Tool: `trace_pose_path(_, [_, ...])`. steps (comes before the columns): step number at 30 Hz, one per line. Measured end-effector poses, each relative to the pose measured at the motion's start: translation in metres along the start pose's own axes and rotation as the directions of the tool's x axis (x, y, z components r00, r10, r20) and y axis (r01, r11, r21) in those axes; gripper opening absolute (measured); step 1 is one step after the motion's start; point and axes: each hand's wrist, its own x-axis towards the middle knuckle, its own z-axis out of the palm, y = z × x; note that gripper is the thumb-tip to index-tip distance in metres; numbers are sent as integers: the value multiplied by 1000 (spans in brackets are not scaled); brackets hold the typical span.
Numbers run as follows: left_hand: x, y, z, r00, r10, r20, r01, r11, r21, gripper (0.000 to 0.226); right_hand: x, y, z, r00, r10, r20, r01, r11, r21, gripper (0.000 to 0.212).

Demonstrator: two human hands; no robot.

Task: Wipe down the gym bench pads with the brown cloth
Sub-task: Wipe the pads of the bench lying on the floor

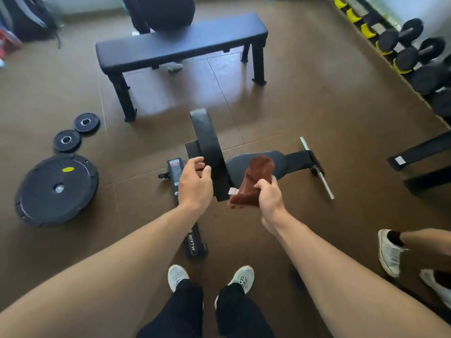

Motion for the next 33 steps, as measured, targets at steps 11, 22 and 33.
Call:
trace_pose_path(11, [87,12,-17,966,-224,-126,215,973,-83,28,83,-71,121,958,-141,250,264,772,-578,66])
trace_pose_path(22, [164,30,1,965,-262,-17,262,965,-21,36,174,-118,160,993,-83,90,114,887,-447,61])
trace_pose_path(33, [226,70,68,902,-322,-288,385,902,197,40,253,-50,129,811,537,231,-526,843,-114,78])
